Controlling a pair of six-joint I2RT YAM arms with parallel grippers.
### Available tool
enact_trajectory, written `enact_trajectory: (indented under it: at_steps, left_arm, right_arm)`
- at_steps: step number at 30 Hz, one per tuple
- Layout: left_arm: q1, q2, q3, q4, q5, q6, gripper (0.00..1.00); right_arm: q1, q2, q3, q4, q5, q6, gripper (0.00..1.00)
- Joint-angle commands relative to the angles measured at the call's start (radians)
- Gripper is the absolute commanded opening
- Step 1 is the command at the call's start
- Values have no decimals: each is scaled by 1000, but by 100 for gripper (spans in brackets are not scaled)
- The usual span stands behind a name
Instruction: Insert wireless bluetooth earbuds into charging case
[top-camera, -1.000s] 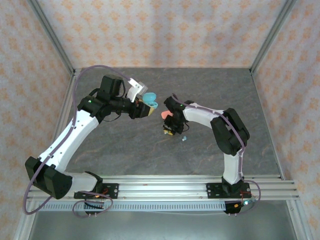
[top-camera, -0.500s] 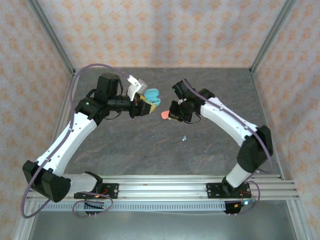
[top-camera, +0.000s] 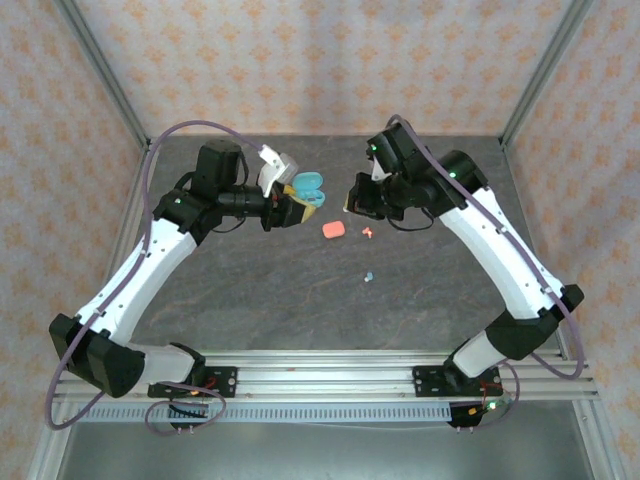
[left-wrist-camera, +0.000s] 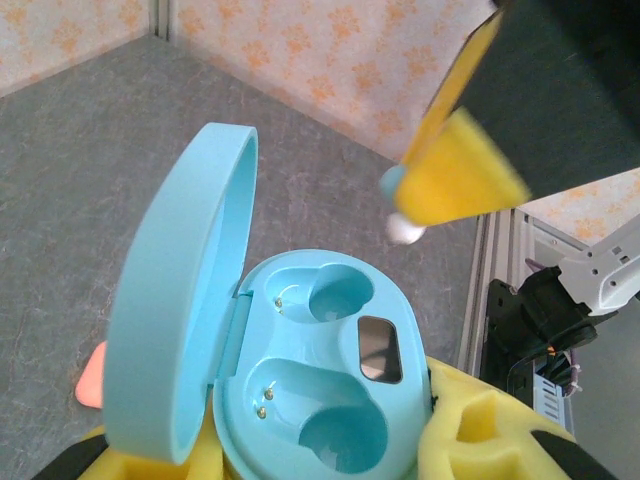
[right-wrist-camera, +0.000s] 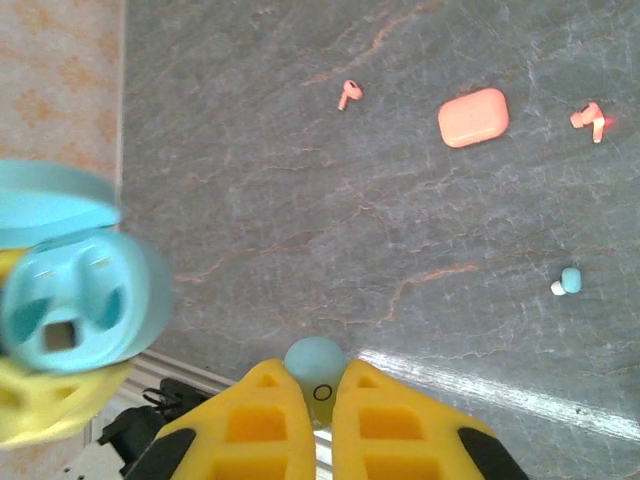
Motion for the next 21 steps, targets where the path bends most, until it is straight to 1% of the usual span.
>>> enact_trajectory:
  at_steps: [1,10,15,21]
  left_arm:
    - [4,-2,36,46,22,23,11]
    - [-26,-10,34,16,-29,72,11]
    - [-32,-11,38,17,-36,78,12]
    - [-35,-17,44,4,-45,81,11]
  right_arm:
    - [23,2,91,-79,31,-11,8]
    - [69,87,255,-41,-39,-2,7]
    - [89,176,365,-62,-68,-30,7]
    - [99,259,455,-117,-92,-67,7]
